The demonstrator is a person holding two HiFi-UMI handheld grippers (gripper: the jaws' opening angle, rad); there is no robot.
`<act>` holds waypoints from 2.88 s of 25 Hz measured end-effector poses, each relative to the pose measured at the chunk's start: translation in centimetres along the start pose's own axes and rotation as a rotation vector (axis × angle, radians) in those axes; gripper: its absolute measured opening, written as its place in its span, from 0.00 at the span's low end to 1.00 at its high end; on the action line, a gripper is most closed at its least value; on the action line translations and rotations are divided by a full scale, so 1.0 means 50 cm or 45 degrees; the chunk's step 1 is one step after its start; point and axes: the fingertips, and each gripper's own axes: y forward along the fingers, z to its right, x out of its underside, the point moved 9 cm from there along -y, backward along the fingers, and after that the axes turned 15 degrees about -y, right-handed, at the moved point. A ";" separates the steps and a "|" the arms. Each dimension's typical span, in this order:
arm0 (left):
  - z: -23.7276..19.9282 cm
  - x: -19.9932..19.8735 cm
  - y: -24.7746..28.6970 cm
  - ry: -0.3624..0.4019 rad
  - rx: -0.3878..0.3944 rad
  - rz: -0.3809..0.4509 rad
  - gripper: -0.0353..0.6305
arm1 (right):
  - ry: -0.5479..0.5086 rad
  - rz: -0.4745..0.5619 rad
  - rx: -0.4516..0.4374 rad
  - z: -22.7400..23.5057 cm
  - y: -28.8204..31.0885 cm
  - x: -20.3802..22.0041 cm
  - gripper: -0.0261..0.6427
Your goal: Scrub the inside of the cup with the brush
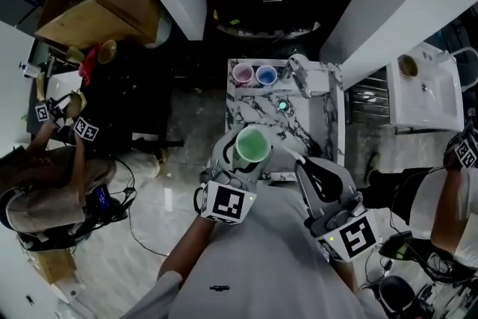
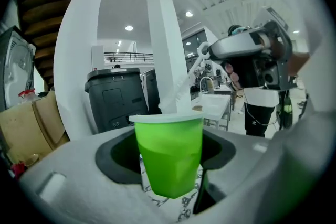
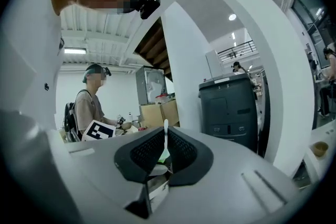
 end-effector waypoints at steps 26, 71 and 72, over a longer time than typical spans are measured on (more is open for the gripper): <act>0.046 -0.015 0.051 0.264 0.021 -0.047 0.49 | 0.000 -0.046 -0.269 0.056 0.050 0.040 0.08; 0.100 -0.001 0.059 0.564 0.052 -0.112 0.49 | -0.021 -0.359 -0.406 0.107 -0.010 0.092 0.08; 0.098 -0.002 0.060 0.569 0.053 -0.114 0.49 | -0.022 -0.369 -0.420 0.104 -0.012 0.094 0.08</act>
